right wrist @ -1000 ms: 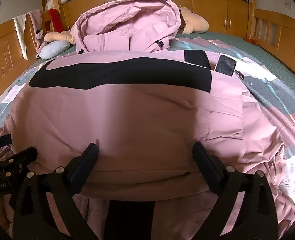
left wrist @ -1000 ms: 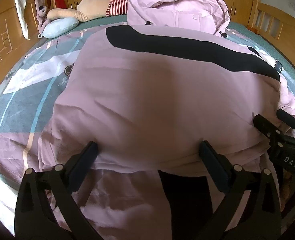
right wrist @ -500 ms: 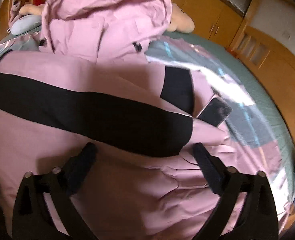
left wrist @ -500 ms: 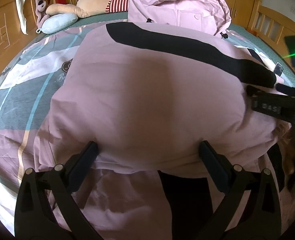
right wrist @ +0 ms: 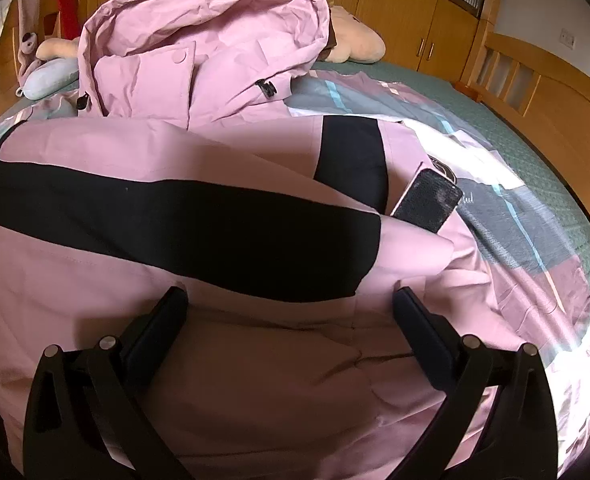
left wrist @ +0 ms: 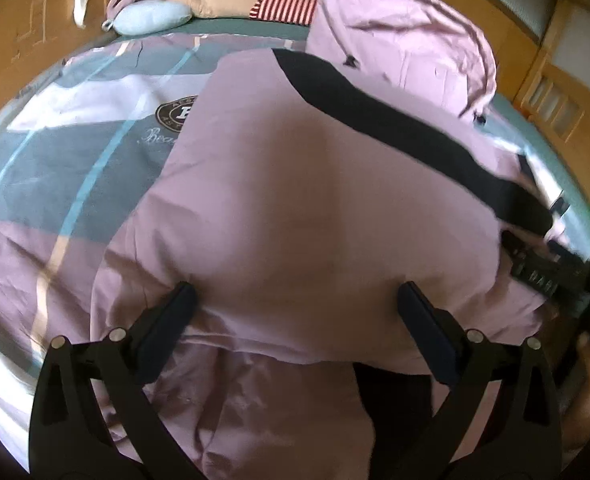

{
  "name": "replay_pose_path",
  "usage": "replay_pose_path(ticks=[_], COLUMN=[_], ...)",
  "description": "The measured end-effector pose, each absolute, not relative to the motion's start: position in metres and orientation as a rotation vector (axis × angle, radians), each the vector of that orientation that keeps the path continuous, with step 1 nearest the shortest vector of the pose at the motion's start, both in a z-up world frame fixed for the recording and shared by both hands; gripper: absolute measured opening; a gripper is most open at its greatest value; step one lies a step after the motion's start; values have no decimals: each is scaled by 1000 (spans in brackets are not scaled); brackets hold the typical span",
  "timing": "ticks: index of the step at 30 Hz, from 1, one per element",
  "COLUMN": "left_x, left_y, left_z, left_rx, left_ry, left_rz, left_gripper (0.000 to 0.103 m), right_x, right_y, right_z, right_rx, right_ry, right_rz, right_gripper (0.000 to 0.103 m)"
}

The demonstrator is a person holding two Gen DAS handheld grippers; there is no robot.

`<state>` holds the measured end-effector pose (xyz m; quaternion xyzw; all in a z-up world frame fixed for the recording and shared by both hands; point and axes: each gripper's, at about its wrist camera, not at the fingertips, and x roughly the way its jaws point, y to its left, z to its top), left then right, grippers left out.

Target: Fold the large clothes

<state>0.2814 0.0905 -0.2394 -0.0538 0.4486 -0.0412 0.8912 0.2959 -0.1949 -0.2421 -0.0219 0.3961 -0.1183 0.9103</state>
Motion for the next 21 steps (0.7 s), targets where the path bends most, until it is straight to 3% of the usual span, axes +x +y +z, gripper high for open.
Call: replay_pose_path(ticks=[3, 7, 11, 17, 21], left_x=[280, 276, 269, 278, 274], left_y=[86, 104, 118, 97, 87], left_z=[-243, -235, -215, -233, -224], left_rx=[-103, -227, -294, -114, -81], left_ry=[922, 901, 839, 889, 887], left_rz=[-73, -88, -48, 11, 28], left_gripper=[101, 101, 101, 101, 101], right_x=[296, 267, 297, 335, 348], right_y=[-191, -173, -143, -119, -128], right_z=[-227, -182, -185, -223, -233], right_rx=[-73, -47, -28, -124, -106], right_ry=[830, 577, 696, 812, 845], right_rz=[-267, -315, -170, -167, -152], right_gripper=[99, 99, 94, 93, 101])
